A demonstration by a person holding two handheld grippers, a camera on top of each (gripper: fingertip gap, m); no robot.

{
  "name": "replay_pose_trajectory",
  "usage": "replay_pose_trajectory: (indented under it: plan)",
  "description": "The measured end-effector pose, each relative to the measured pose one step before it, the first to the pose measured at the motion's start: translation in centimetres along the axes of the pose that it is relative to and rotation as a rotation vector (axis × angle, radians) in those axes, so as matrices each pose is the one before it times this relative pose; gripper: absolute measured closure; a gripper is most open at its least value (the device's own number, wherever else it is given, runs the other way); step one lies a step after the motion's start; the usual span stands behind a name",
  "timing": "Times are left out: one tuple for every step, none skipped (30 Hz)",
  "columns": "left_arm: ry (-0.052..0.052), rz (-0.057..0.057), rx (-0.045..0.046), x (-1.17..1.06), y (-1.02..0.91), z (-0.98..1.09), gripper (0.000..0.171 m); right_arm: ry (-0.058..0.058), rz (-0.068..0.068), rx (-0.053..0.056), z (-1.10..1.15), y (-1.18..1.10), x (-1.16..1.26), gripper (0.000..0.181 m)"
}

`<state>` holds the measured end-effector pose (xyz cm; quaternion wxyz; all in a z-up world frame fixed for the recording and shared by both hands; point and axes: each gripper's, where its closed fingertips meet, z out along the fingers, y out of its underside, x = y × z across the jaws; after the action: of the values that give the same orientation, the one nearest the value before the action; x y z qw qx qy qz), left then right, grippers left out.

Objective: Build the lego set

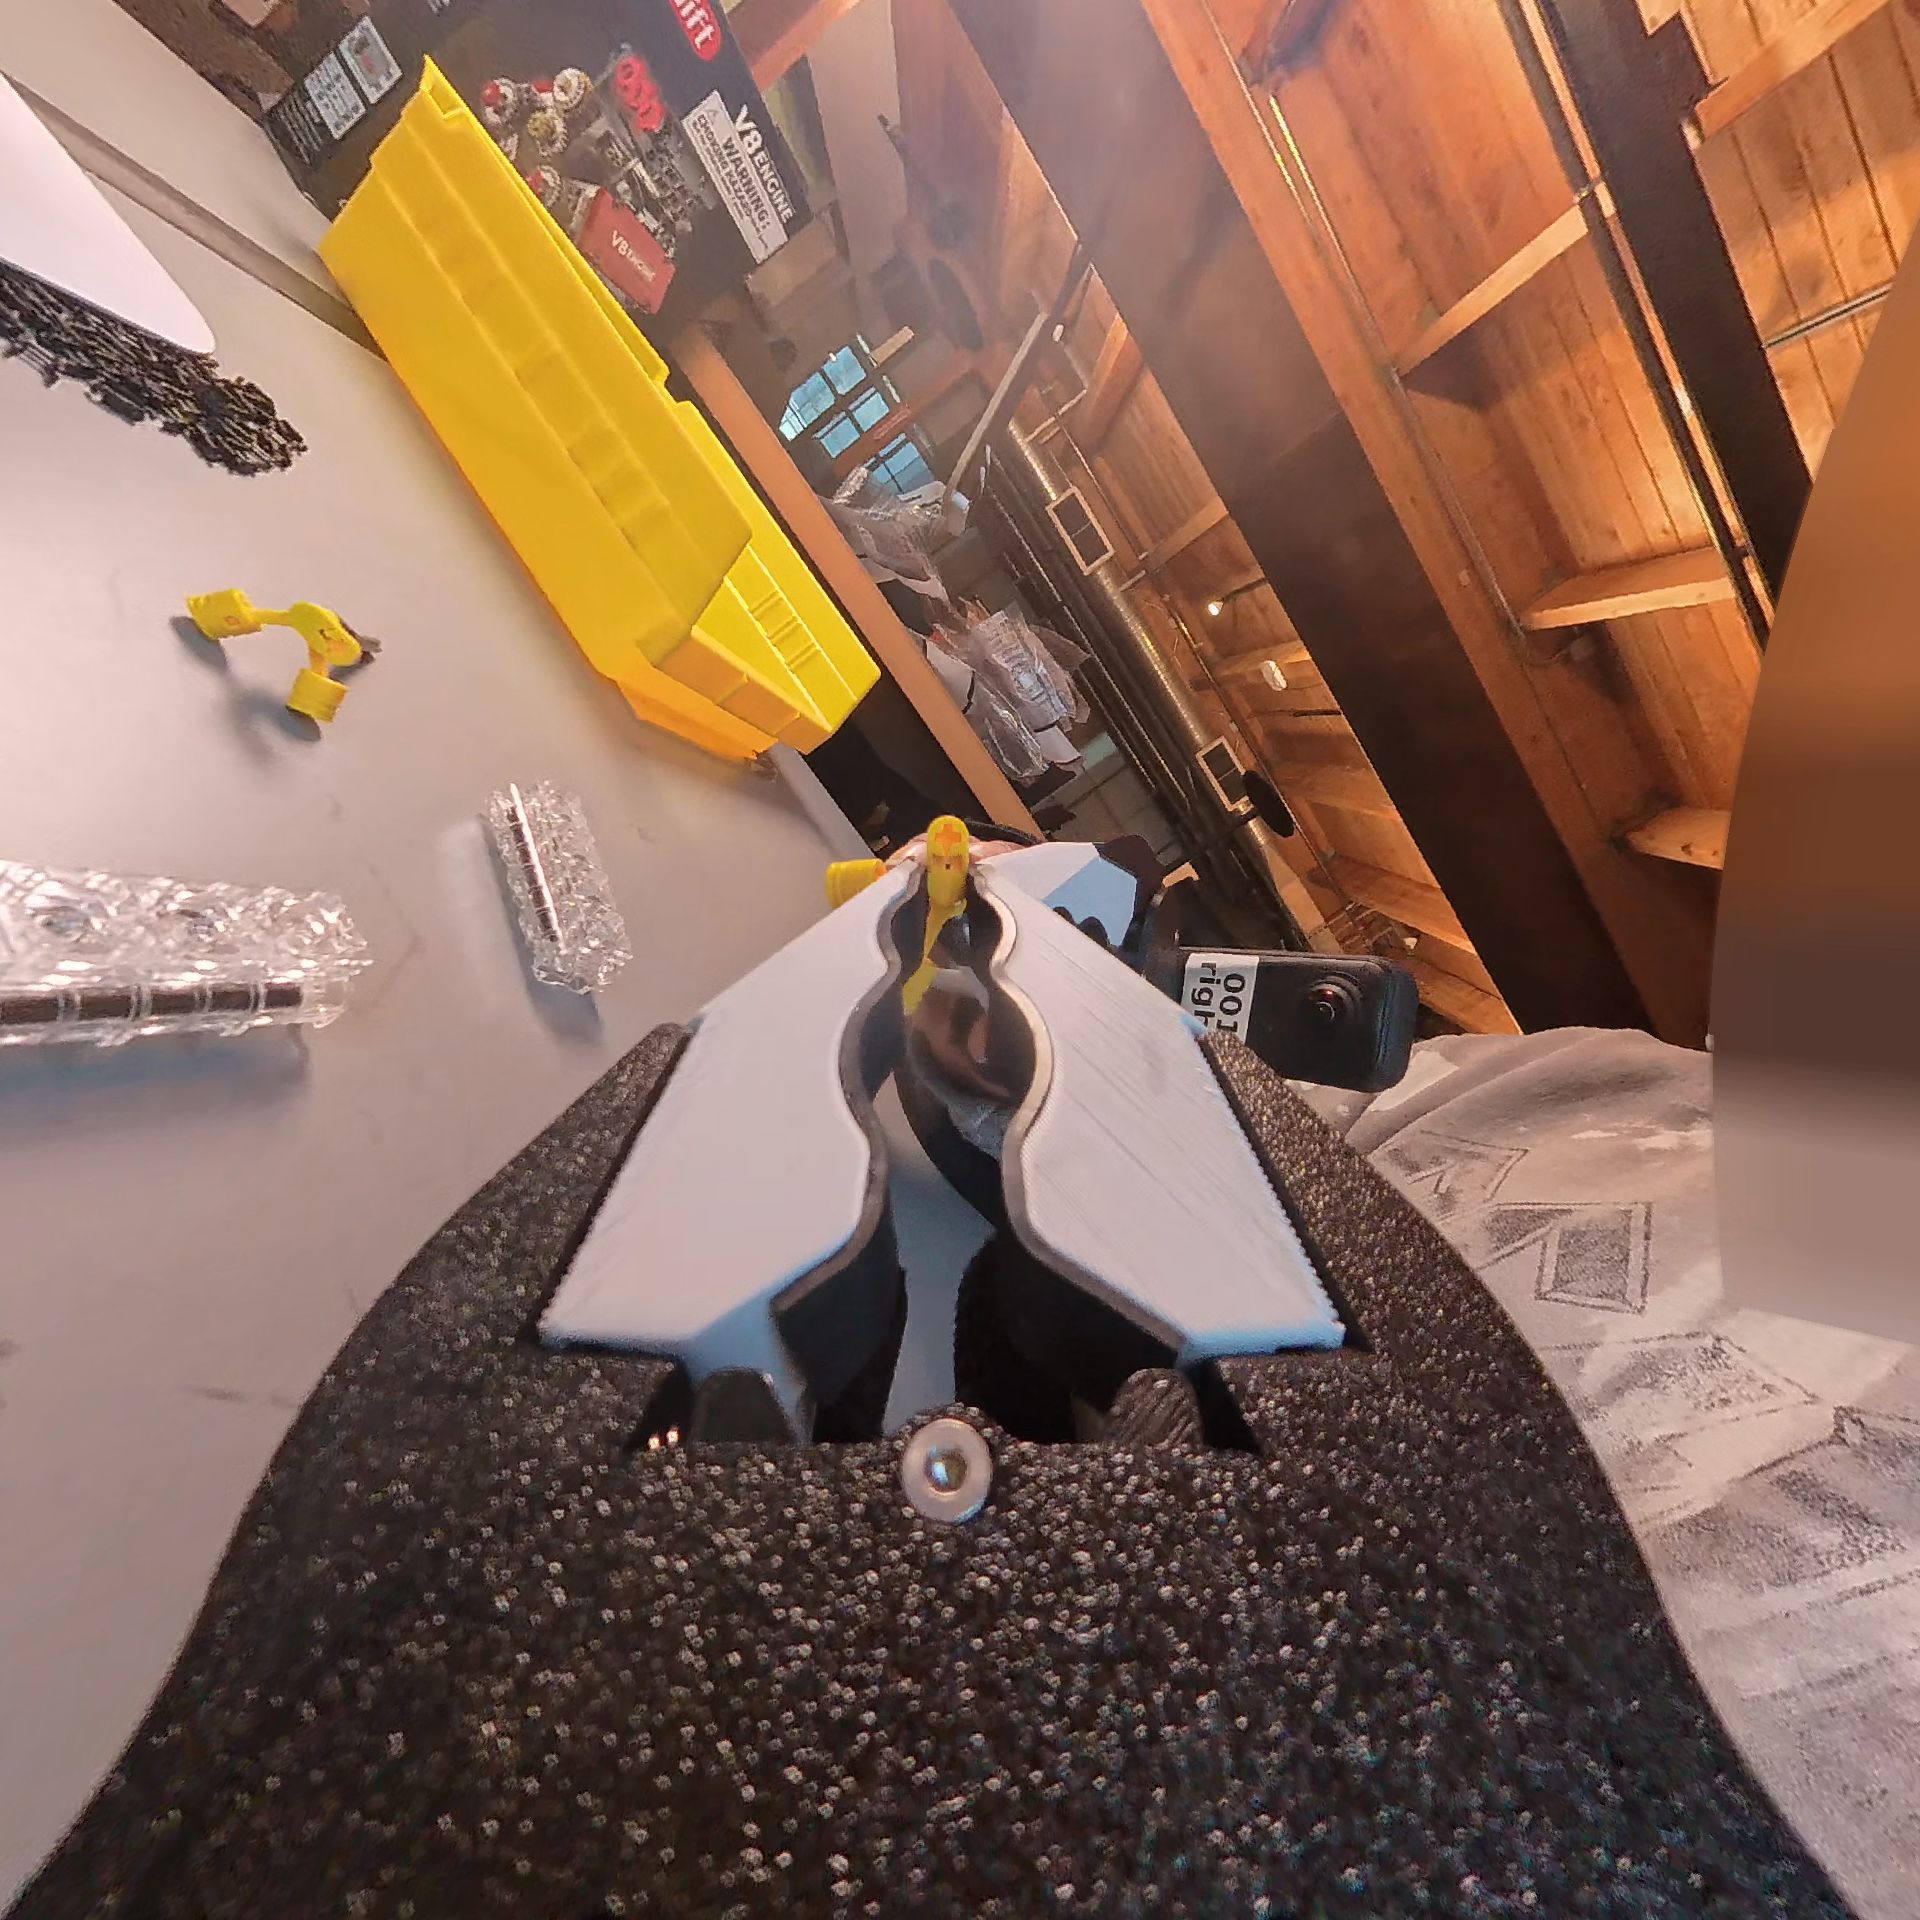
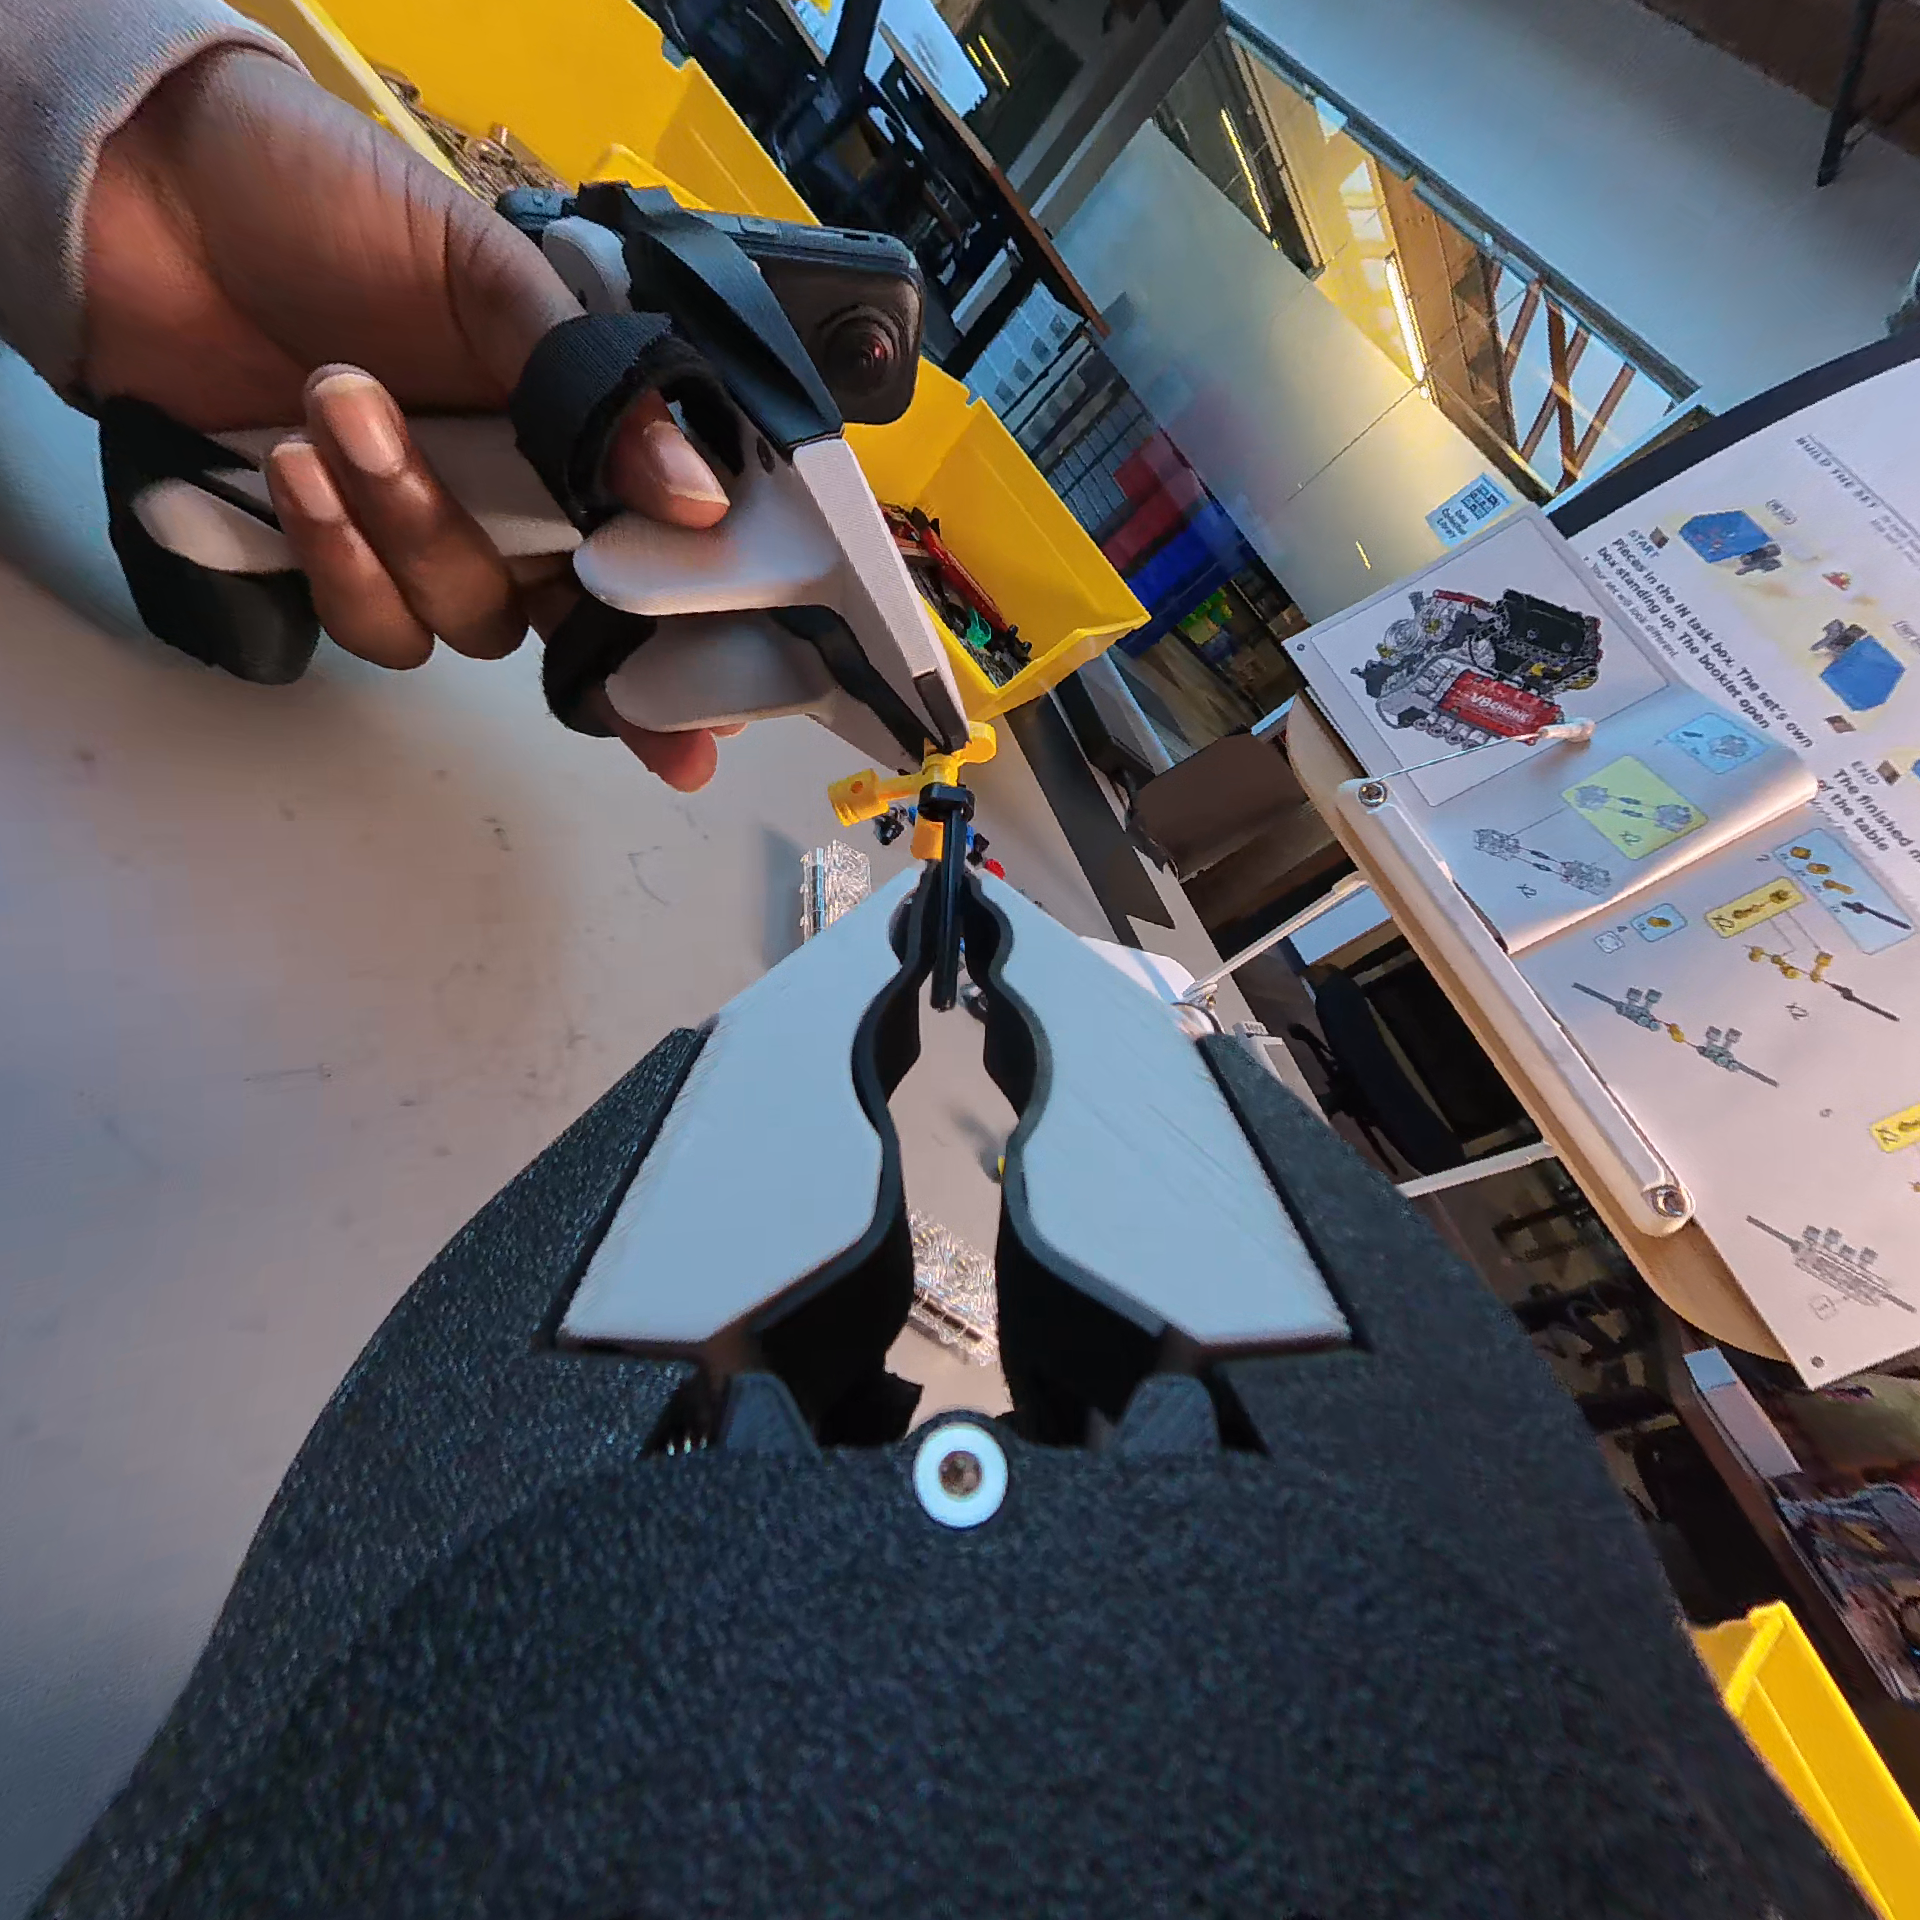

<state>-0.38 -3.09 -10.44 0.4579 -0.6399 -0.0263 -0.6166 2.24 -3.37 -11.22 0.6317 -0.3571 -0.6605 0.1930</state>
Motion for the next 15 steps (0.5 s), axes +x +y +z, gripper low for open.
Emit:
replay_pose_trajectory:
  plan:
    - [-0.0057, 0.0075, -0.00433, -0.070, 0.085, -0.018, 0.165, -0.0031, 0.0019, 0.0070, -0.067, -0.114, -0.023, 0.178]
    - [-0.0082, 0.0165, -0.01193, -0.069, 0.157, -0.002, 0.164, -0.0040, 0.0093, 0.0007, -0.055, 0.016, -0.004, 0.178]
    - [-0.0114, 0.0205, -0.02048, -0.069, 0.202, -0.001, 0.164, -0.0064, 0.0117, 0.0048, -0.075, 0.002, 0.013, 0.178]
    - [-0.0119, 0.0244, -0.01975, -0.047, 0.193, 0.011, 0.164, -0.0049, 0.0138, 0.0066, -0.094, -0.028, 0.042, 0.178]
    - [-0.0043, 0.0128, -0.00870, 0.031, 0.092, 0.026, 0.164, -0.0069, 0.0081, 0.0043, -0.057, -0.023, 0.009, 0.178]
    - [0.0046, -0.0045, 0.00060, 0.063, 0.016, 0.014, 0.164, -0.0108, 0.0023, 0.0038, -0.033, -0.011, -0.084, 0.178]
    - [-0.0008, -0.0078, 0.00072, -0.083, 0.077, 0.022, 0.164, -0.0120, 0.0052, 0.0009, -0.020, 0.052, -0.122, 0.178]
    - [0.0000, -0.0054, 0.00277, -0.073, 0.064, 0.018, 0.164, -0.0113, 0.0108, 0.0011, 0.004, 0.063, -0.128, 0.178]
    - [0.0075, -0.0079, 0.00776, 0.085, -0.018, 0.008, 0.164, -0.0083, 0.0150, 0.0052, 0.012, 0.010, -0.128, 0.179]
    - [0.0061, -0.0052, 0.00527, 0.093, -0.032, 0.018, 0.164, -0.0065, 0.0137, 0.0041, 0.029, -0.001, -0.117, 0.179]
    - [0.0041, 0.0038, -0.00955, 0.103, 0.127, 0.075, 0.164, -0.0030, 0.0089, 0.0069, 0.004, -0.059, -0.050, 0.179]
    - [0.0059, 0.0160, -0.04765, 0.213, 0.812, 0.401, 0.166, -0.0090, 0.0119, 0.0238, 0.057, -0.405, -0.141, 0.181]
    - [0.0085, 0.0216, -0.07097, 0.395, 1.541, 0.922, 0.164, -0.0064, 0.0181, 0.0192, 0.271, -0.606, -0.207, 0.181]
    - [0.0058, -0.0042, 0.00459, 0.317, 0.429, 0.673, 0.164, 0.0065, -0.0157, 0.0187, 0.157, -0.571, 0.109, 0.181]
    - [-0.0041, -0.0032, 0.04707, 0.059, -0.696, 0.017, 0.165, 0.0294, -0.0212, -0.0075, 0.056, -0.093, 0.642, 0.181]
